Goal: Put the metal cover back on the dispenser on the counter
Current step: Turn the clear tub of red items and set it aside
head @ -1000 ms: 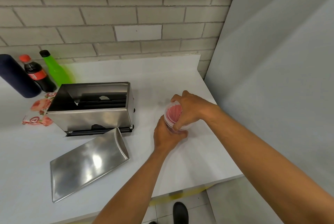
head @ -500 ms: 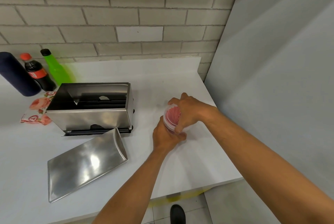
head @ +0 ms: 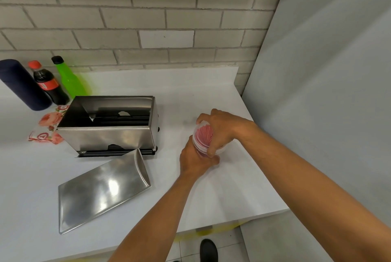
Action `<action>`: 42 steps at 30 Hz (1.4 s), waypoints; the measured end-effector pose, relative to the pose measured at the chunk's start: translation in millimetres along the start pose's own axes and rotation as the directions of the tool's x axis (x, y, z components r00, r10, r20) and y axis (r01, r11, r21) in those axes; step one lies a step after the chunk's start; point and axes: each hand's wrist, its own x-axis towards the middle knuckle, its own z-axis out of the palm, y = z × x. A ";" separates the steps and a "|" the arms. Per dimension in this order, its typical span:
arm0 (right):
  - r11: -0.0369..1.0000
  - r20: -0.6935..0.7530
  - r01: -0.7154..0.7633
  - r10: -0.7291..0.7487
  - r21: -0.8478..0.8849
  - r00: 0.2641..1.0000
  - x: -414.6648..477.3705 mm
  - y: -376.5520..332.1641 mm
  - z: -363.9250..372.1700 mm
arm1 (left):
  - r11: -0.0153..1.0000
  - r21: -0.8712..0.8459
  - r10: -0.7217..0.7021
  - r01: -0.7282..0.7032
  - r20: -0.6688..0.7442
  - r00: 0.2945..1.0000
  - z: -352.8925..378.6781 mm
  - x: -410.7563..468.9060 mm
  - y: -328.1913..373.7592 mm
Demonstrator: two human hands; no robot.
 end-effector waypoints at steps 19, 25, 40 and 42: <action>0.997 0.031 0.031 -0.029 -0.070 0.999 -2.6 -4.2 -3.4 | 0.998 0.060 0.033 -0.031 -0.036 0.999 2.7 0.6 -2.6; 0.990 -0.052 -0.102 0.098 -0.099 0.994 -3.8 -10.5 2.3 | 1.000 0.013 0.006 -0.006 -0.011 1.000 -0.7 -2.2 -0.4; 0.999 -0.013 -0.027 0.026 -0.046 1.000 -10.6 -12.8 -6.4 | 1.000 0.012 0.025 -0.025 -0.019 0.999 -0.9 -1.5 -0.1; 0.997 -0.052 -0.049 0.046 -0.060 0.998 -10.9 -14.9 -5.5 | 1.000 0.000 0.026 -0.026 -0.016 1.000 -1.3 -1.0 -1.3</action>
